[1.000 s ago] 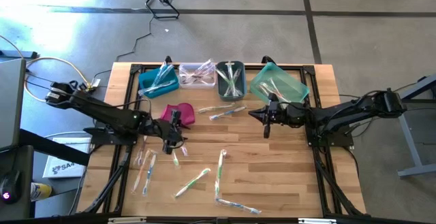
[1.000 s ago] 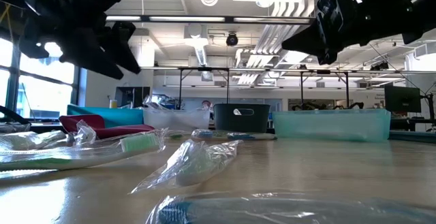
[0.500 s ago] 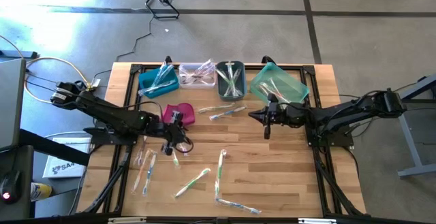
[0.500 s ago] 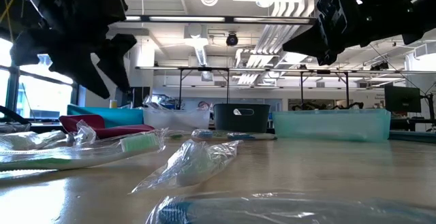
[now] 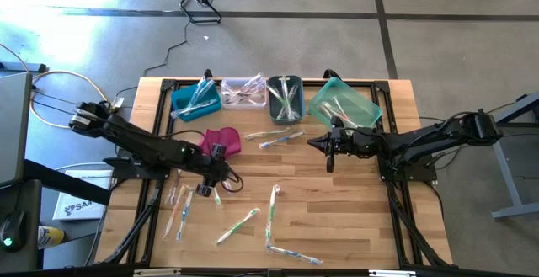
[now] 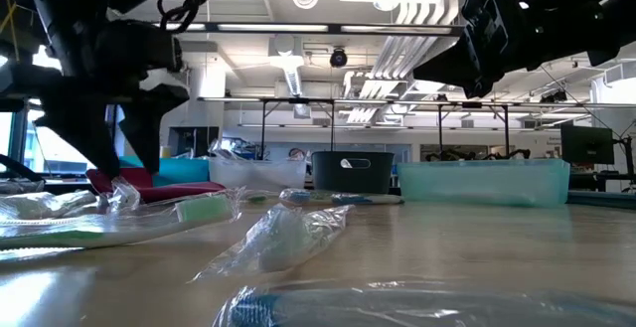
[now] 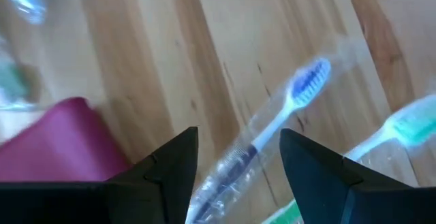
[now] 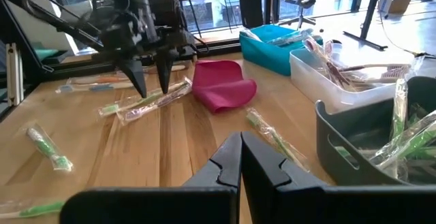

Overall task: Pick & Place Toothbrushes
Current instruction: Put the violet toothbrush into the white bin

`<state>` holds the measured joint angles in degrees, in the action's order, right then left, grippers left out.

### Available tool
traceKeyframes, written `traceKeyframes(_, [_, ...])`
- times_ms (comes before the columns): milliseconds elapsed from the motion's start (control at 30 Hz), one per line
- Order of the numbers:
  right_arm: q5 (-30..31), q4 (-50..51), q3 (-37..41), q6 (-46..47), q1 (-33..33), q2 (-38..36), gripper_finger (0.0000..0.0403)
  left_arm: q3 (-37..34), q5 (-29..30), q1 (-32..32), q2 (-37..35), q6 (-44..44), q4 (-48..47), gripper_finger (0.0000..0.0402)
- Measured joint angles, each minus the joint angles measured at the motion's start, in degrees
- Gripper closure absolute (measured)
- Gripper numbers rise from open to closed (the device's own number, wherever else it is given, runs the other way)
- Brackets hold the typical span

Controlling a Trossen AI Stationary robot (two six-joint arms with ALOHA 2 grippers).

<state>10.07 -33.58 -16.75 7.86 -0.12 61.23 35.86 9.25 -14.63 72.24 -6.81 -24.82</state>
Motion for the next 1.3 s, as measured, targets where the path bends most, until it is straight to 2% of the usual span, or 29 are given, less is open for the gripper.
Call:
traceKeyframes(433, [0.3, 0.3, 0.0, 0.0, 0.0, 0.0, 0.0401, 0.1, -1.5, 0.0, 8.3, 0.0, 1.0, 0.0202])
traceKeyframes(833, [0.3, 0.4, 0.0, 0.0, 0.0, 0.0, 0.0401, 0.1, -1.5, 0.0, 9.6, -0.2, 1.0, 0.0205])
traceKeyframes(1300, [0.3, 0.4, 0.0, 0.0, 0.0, 0.0, 0.0401, 0.0, -3.3, 0.0, 9.7, -0.2, 1.7, 0.031])
